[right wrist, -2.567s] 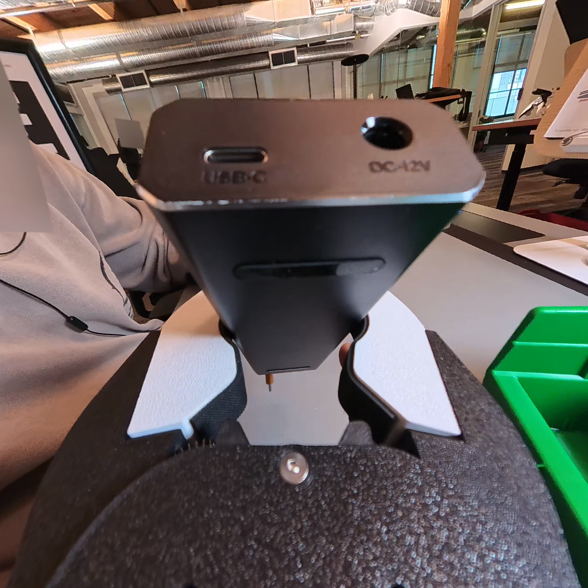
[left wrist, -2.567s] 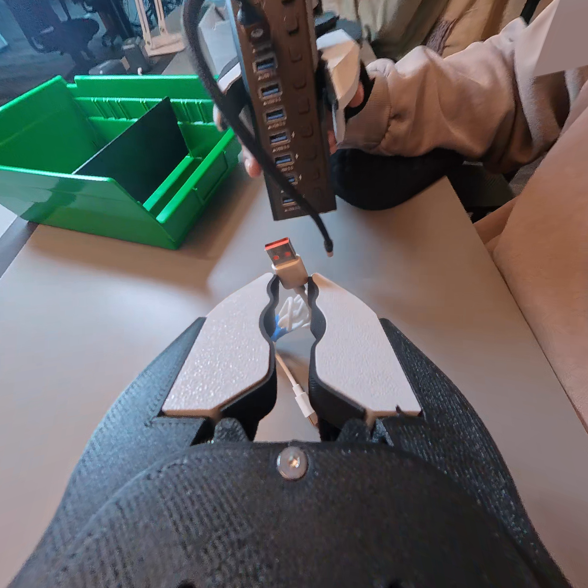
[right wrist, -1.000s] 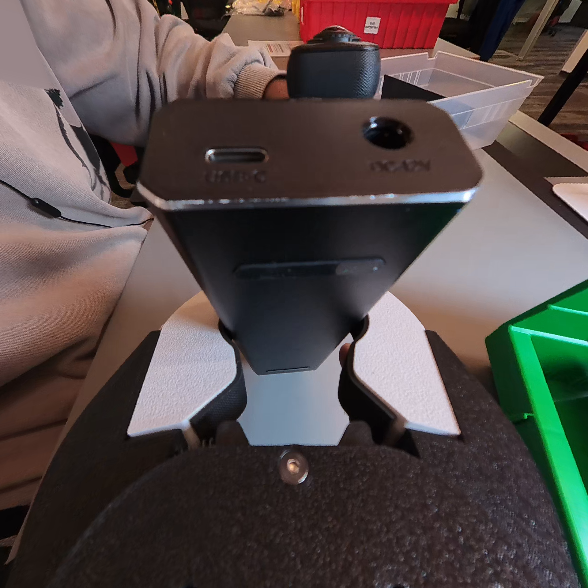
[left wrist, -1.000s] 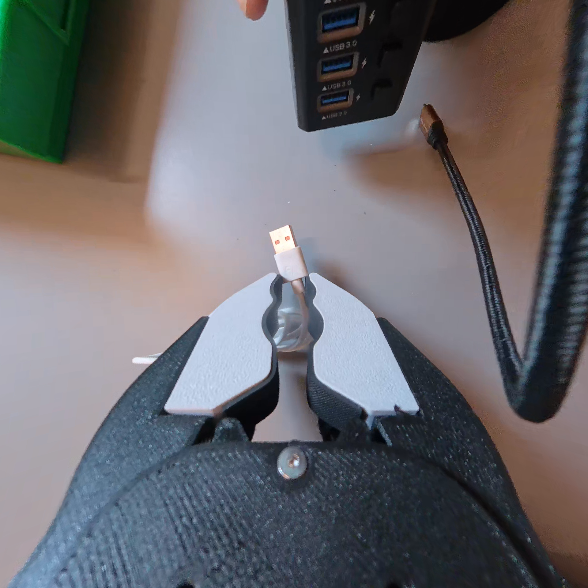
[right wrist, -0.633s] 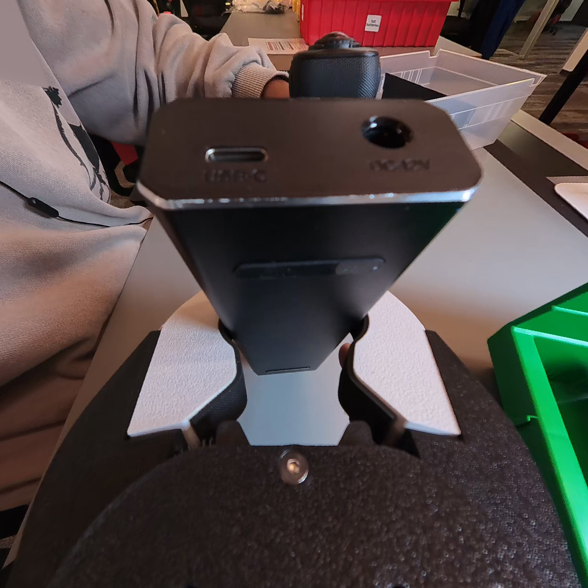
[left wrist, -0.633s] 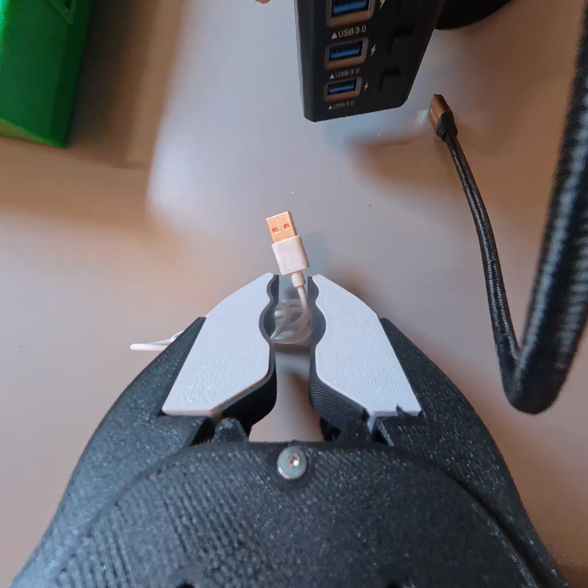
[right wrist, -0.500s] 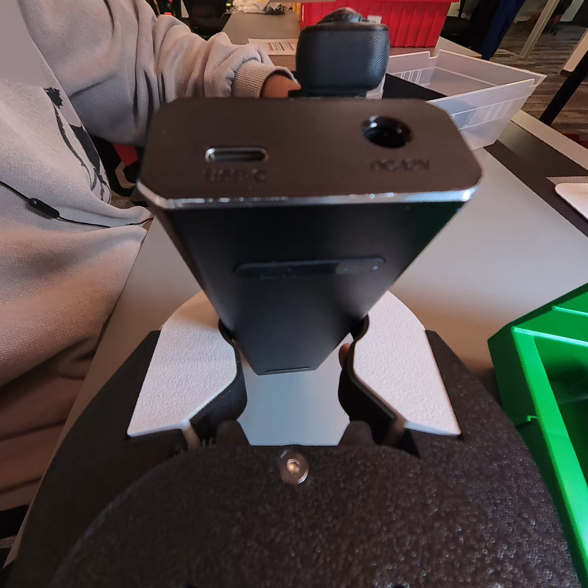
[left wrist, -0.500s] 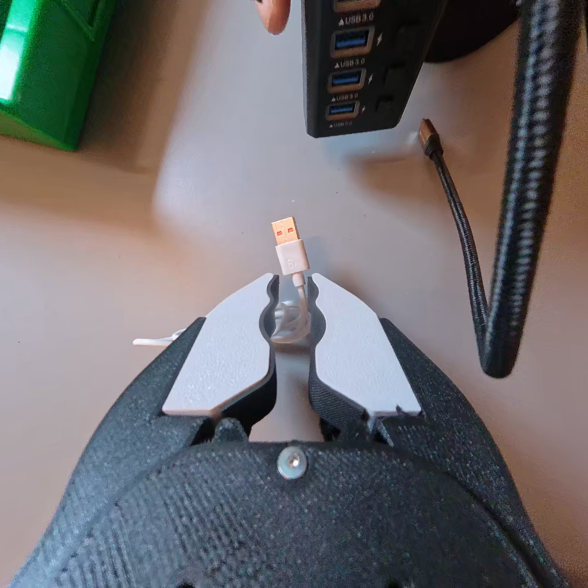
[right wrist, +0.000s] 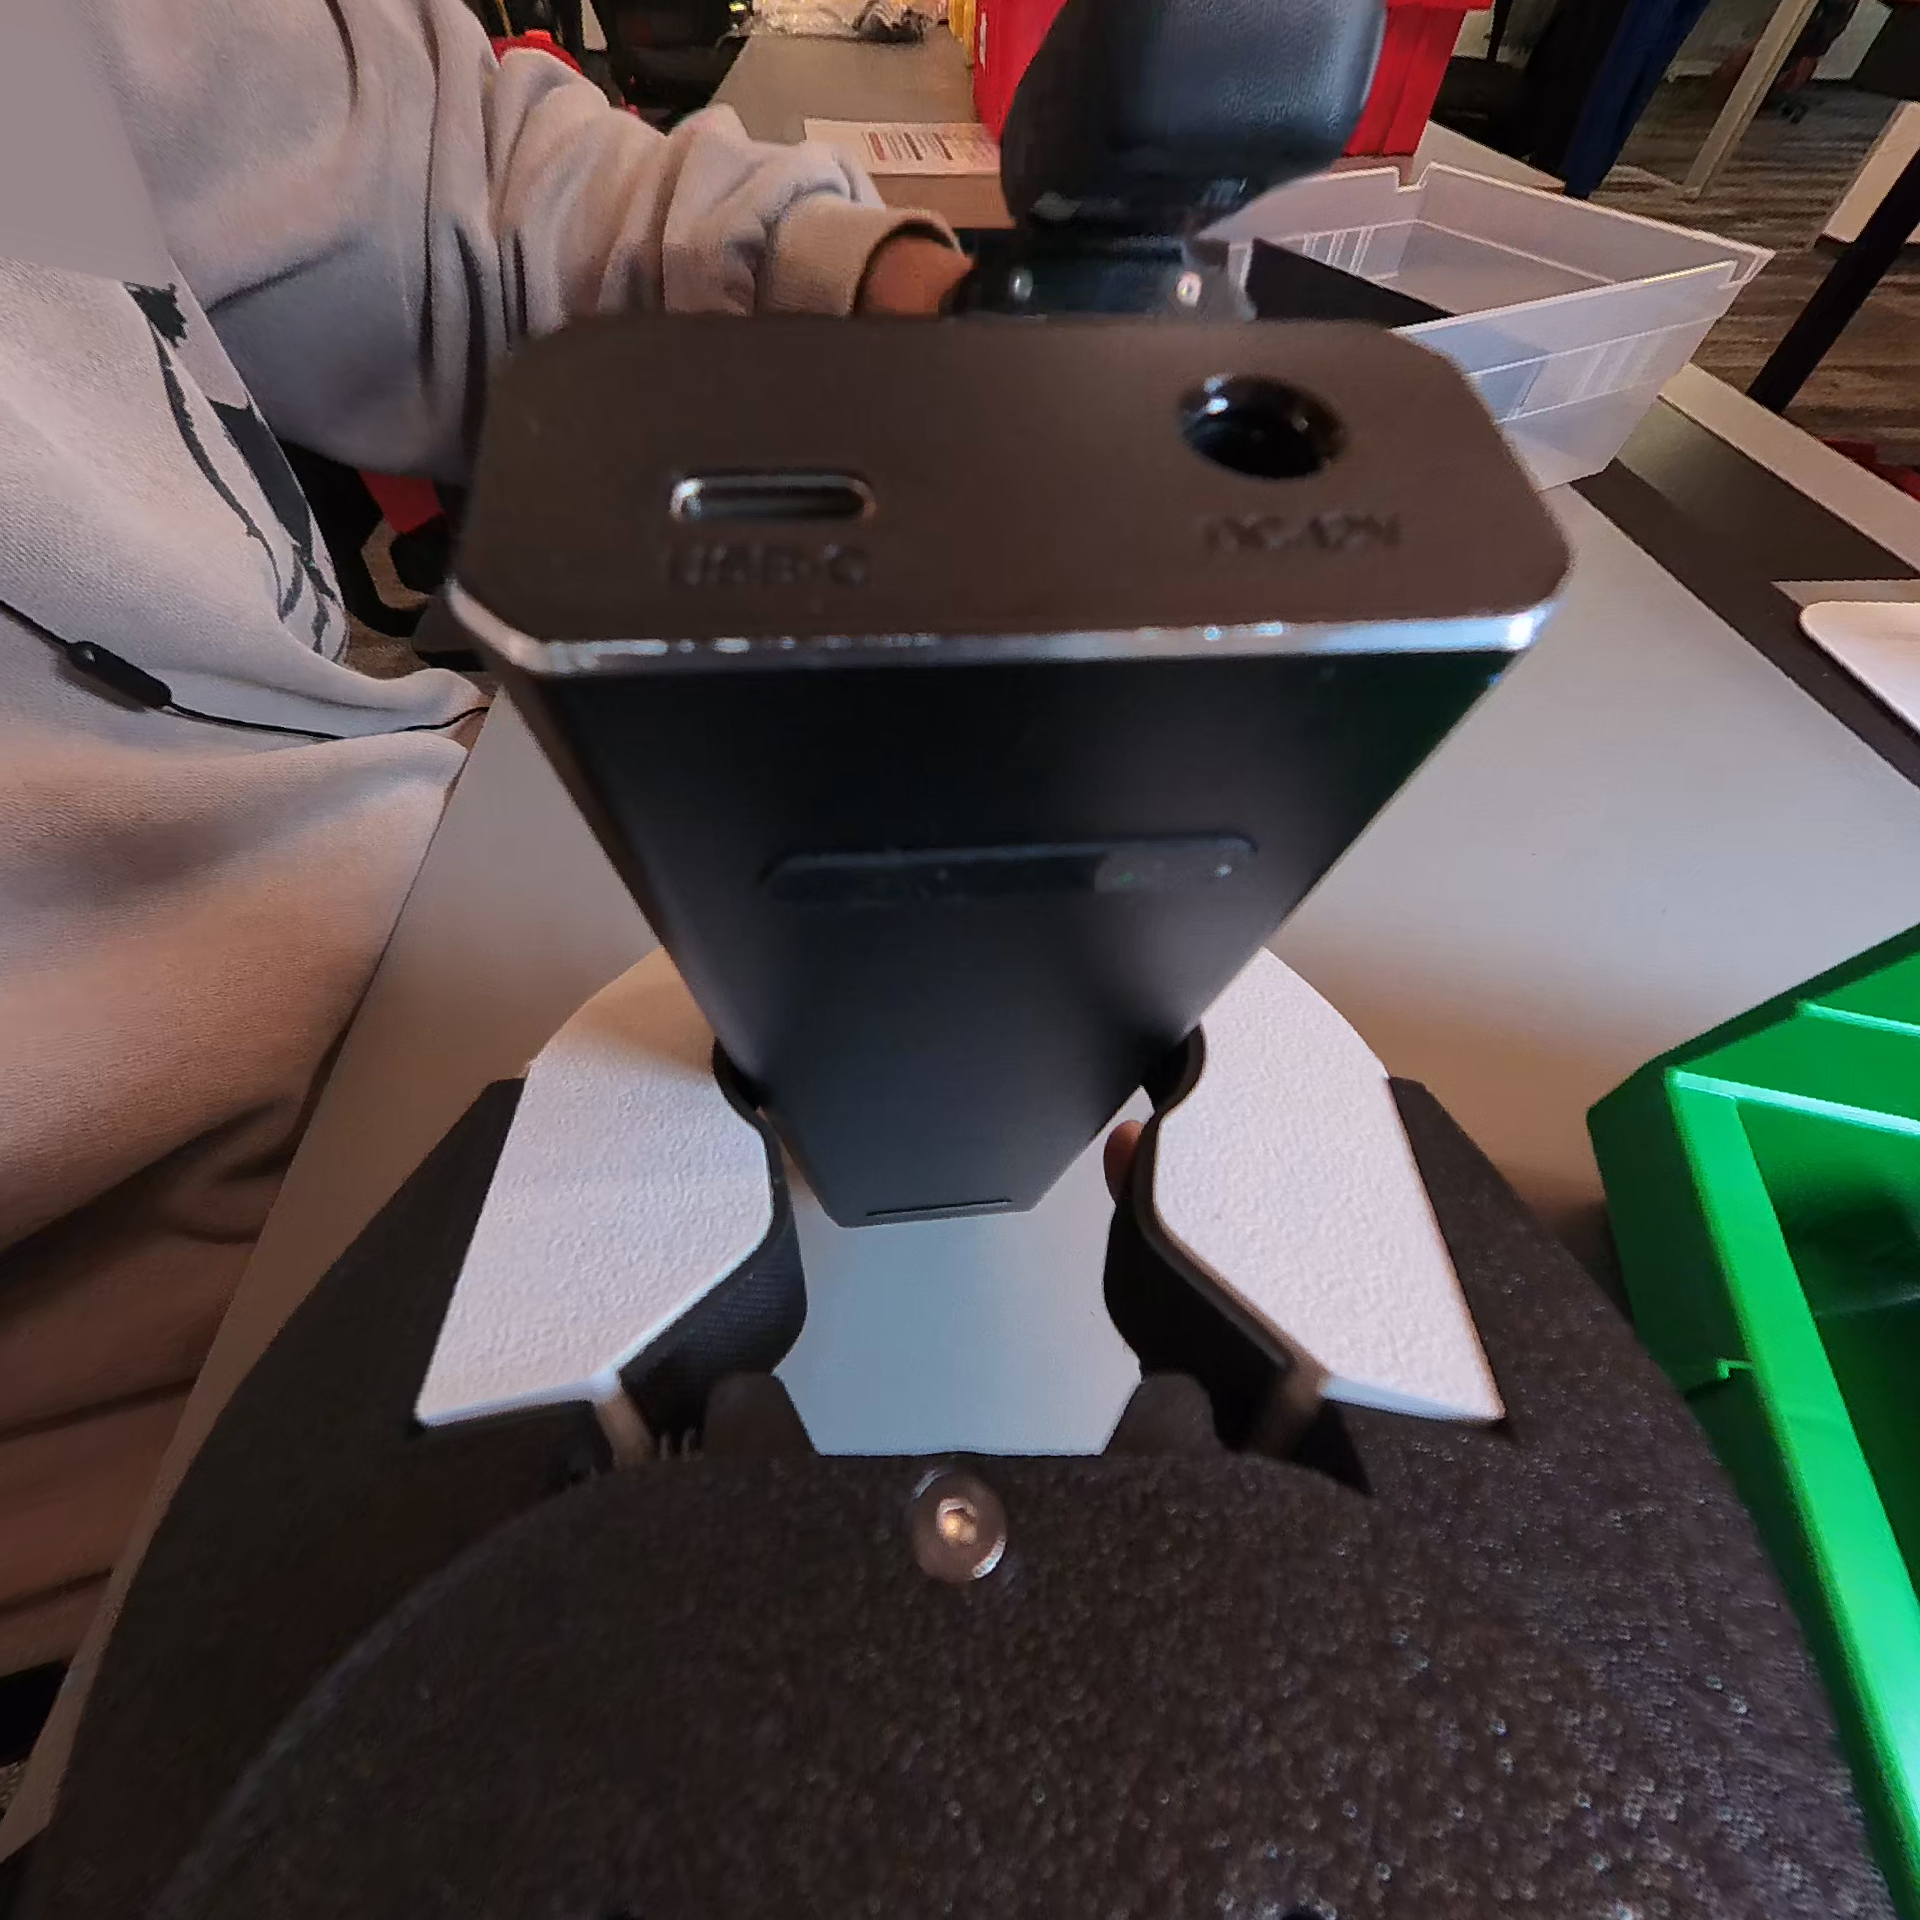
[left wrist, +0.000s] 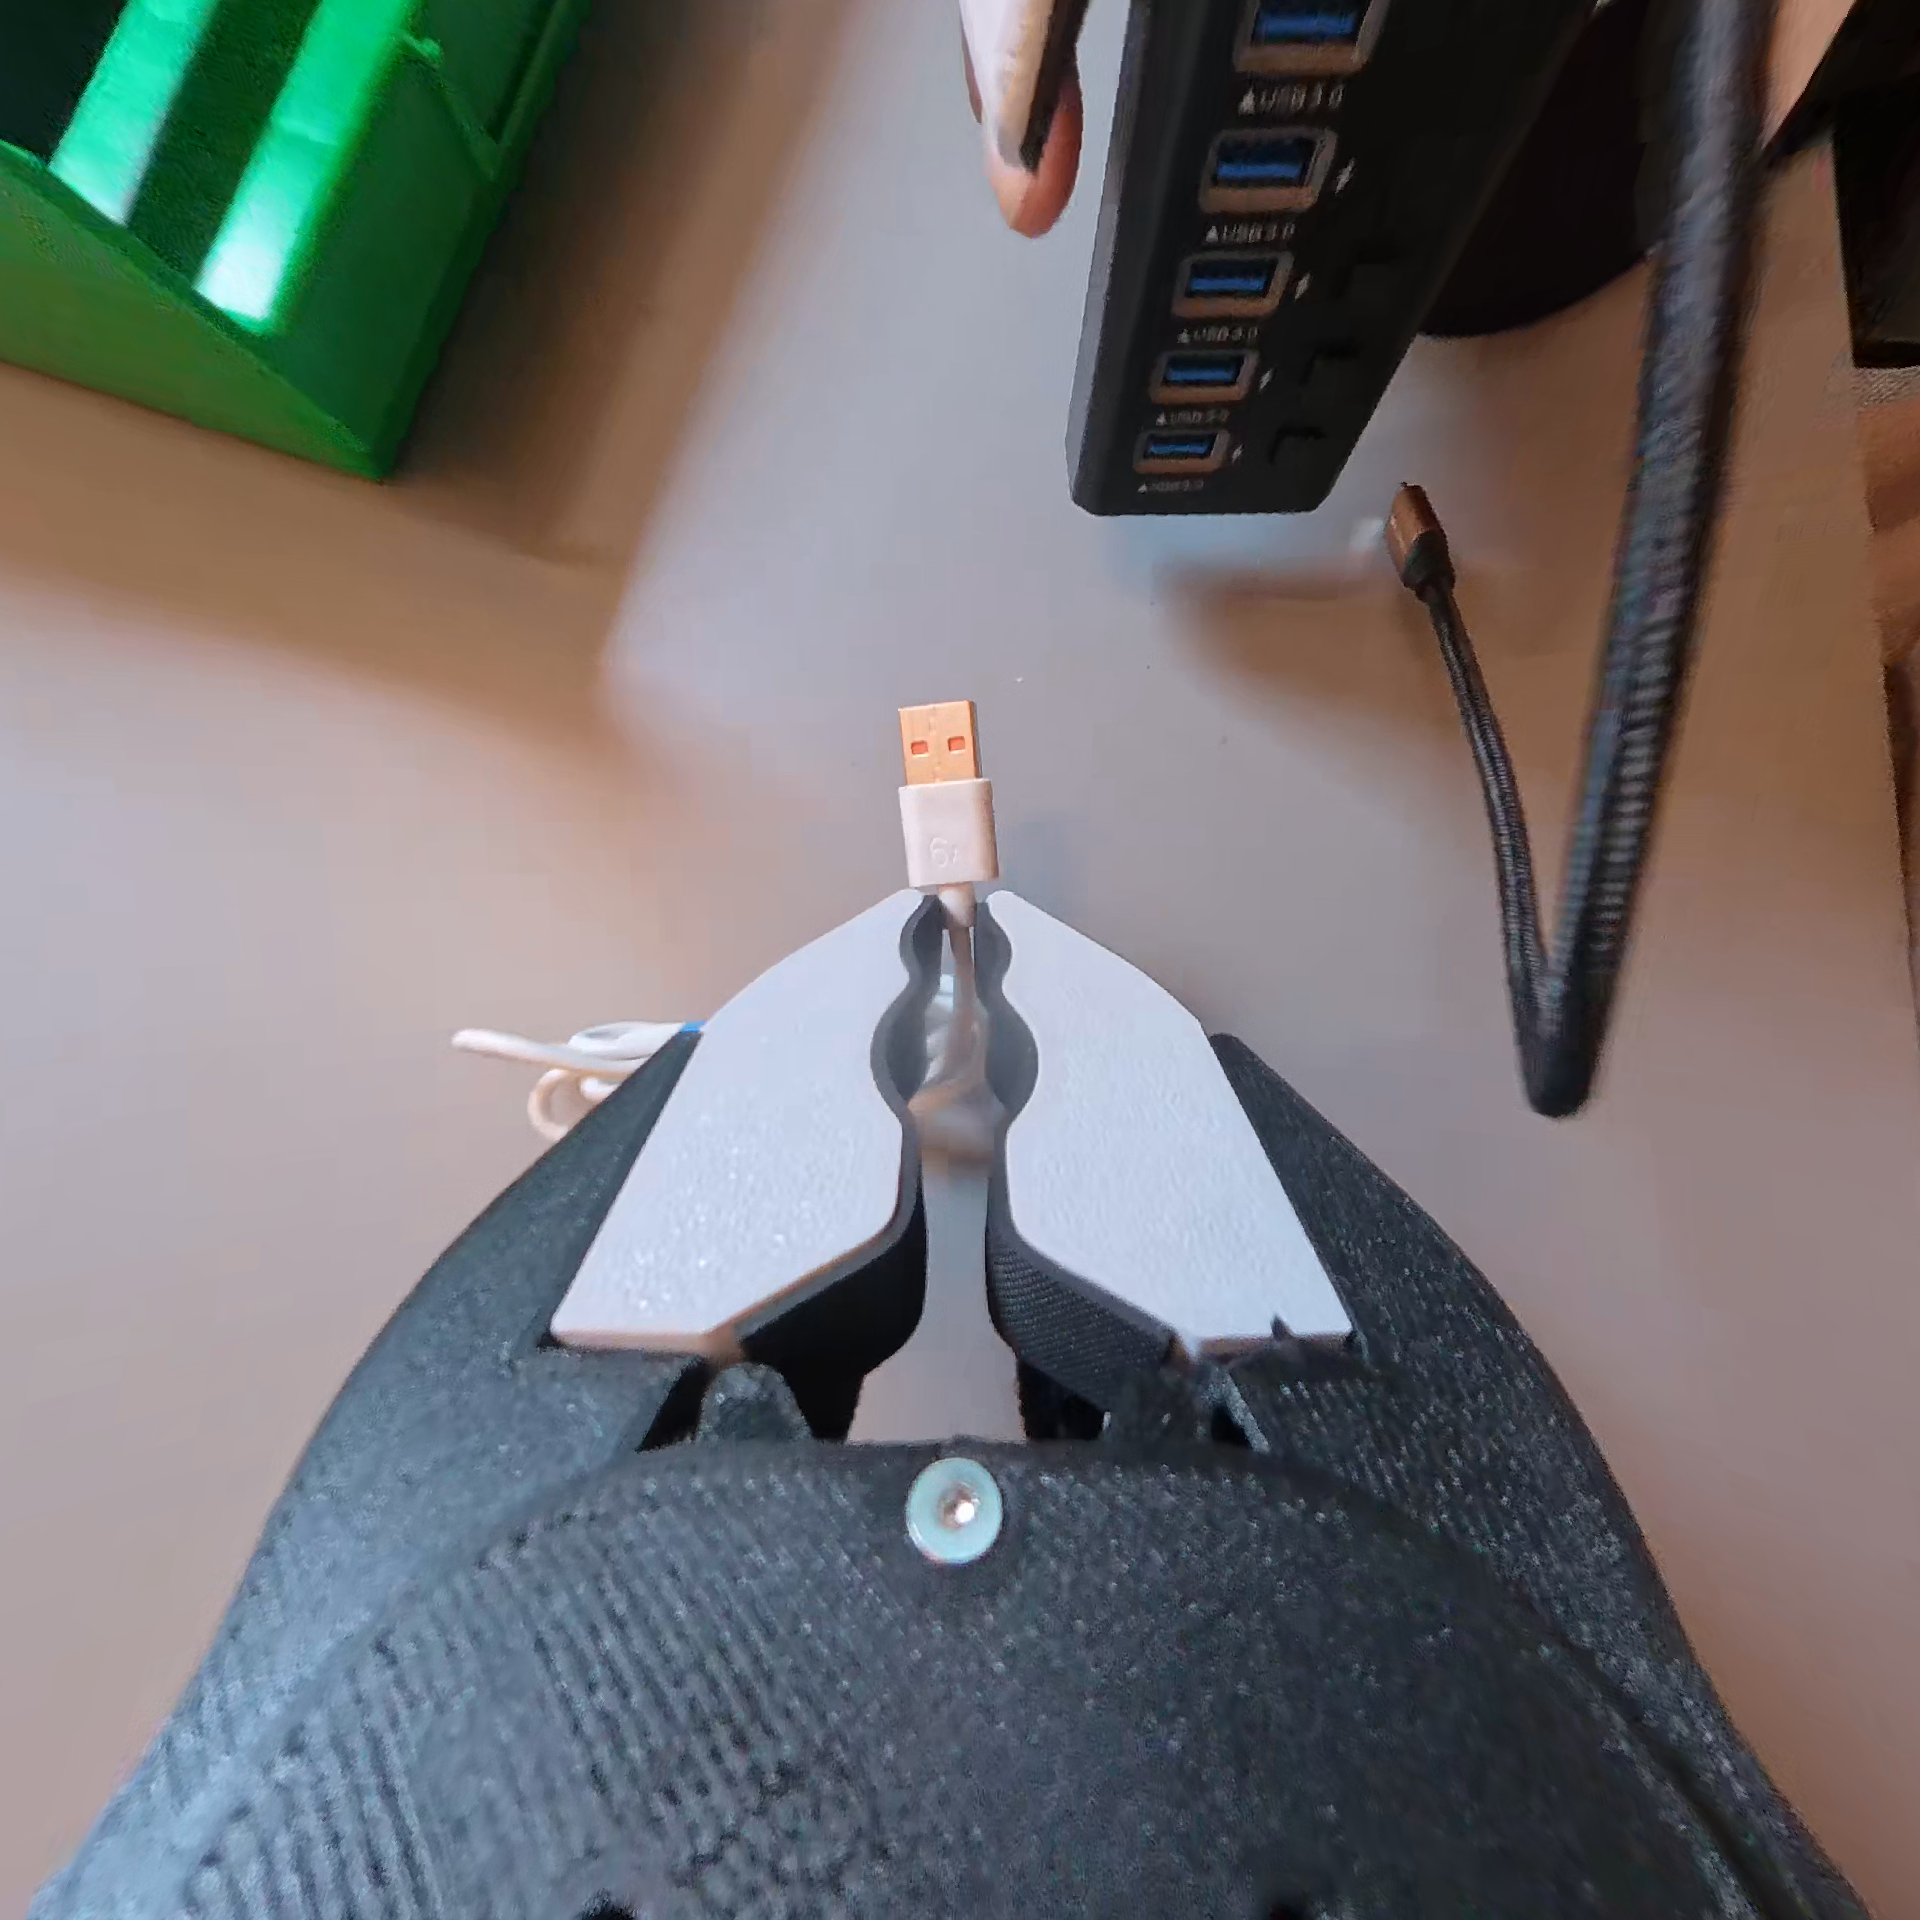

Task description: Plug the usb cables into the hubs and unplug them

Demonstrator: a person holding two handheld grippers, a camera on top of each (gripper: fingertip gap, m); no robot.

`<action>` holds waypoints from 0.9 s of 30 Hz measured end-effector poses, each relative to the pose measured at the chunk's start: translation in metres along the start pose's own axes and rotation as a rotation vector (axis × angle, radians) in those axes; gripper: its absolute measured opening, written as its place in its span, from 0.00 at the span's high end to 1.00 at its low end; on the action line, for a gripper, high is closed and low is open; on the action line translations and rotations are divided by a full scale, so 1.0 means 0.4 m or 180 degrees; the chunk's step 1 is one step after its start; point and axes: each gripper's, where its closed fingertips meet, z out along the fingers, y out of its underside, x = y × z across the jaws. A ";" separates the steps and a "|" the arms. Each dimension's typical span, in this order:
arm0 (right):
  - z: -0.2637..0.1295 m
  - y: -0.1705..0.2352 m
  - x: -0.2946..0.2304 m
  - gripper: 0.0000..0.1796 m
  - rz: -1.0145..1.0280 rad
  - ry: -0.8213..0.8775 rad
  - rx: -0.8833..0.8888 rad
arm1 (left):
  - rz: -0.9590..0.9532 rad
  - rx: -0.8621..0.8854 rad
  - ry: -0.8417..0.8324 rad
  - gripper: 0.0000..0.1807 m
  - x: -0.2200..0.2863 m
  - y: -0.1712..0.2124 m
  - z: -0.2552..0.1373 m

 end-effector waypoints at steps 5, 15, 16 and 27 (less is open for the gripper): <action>0.011 -0.005 0.004 0.60 0.0015 0.0007 0.0055 | 0.0254 -0.0208 0.0164 0.96 0.024 -0.063 -0.081; 0.052 -0.021 -0.005 0.60 0.0033 0.0032 0.0105 | 0.0713 -0.1015 0.0672 0.97 0.101 -0.142 -0.072; 0.054 -0.023 -0.005 0.60 0.0028 0.0037 0.0109 | 0.0730 -0.1075 0.0669 0.97 0.102 -0.145 -0.072; 0.069 0.006 0.007 0.60 -0.0014 0.0226 -0.0251 | 0.0975 -0.1624 0.0348 0.96 0.080 -0.144 -0.080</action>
